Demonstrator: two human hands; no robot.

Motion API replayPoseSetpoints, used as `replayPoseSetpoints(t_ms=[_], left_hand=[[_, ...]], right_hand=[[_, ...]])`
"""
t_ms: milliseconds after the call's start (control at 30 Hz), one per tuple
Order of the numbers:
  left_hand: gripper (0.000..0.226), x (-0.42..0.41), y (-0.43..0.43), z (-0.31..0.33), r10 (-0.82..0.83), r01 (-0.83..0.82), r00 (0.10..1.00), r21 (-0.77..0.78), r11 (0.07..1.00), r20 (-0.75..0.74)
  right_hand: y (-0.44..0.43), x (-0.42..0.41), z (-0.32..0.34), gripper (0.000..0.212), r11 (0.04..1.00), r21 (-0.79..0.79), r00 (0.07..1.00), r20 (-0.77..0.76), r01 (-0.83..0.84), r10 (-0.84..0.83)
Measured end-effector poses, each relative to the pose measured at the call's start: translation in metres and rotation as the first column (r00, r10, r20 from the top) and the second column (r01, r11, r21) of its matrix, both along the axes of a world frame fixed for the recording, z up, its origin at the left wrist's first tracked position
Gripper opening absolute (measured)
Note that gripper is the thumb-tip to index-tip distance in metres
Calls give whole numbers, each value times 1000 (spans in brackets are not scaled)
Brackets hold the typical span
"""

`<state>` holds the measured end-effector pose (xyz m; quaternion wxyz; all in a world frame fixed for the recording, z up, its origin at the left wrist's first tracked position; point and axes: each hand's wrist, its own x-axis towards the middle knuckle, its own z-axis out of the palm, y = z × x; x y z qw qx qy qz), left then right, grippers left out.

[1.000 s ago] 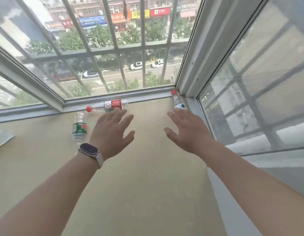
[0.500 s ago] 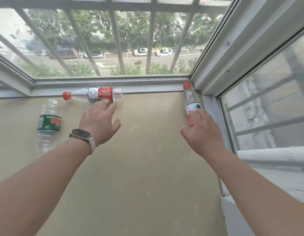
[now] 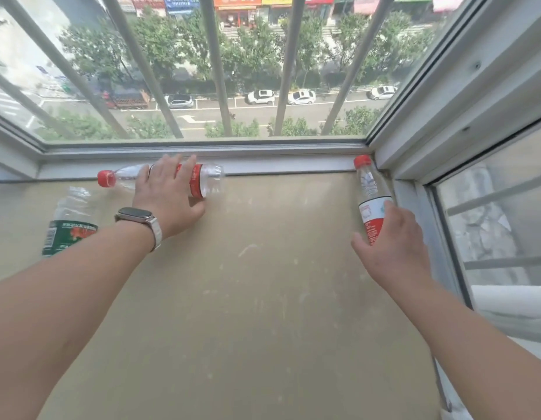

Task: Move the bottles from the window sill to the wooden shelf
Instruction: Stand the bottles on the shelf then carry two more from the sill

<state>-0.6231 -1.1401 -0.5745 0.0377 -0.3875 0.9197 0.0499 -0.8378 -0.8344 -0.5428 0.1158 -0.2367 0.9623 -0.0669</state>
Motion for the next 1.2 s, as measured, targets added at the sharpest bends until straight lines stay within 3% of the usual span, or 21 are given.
replayPoseSetpoints(t_ms=[267,467,633,900,1000,1067,1133,1200], left_hand=[[70,9,11,-7,-211,204,969,-65,977,-127],[56,4,51,-10,-460,431,850,-162,888,-258],[48,1,77,-19,-610,582,751,-183,792,-254],[56,18,81,-23,-644,629,735,-142,764,-210],[55,23,82,-15,-573,576,756,-93,812,-317],[54,23,87,-10,-397,418,796,-61,907,-457],[53,18,94,-4,-59,129,850,98,987,-523],[57,8,99,-2,338,-192,855,365,911,-393]], right_hand=[[2,-11,-22,79,992,31,989,83,123,-126],[15,-5,-26,75,987,19,981,109,160,-161],[25,9,-27,73,984,-44,976,137,174,-167],[26,44,-29,76,984,-97,975,177,151,-133],[24,43,-30,75,981,-97,974,170,168,-150],[23,42,-29,75,980,-102,974,170,170,-151],[22,42,-28,76,981,-93,972,178,169,-151],[18,42,-27,77,984,-69,970,192,162,-146]])
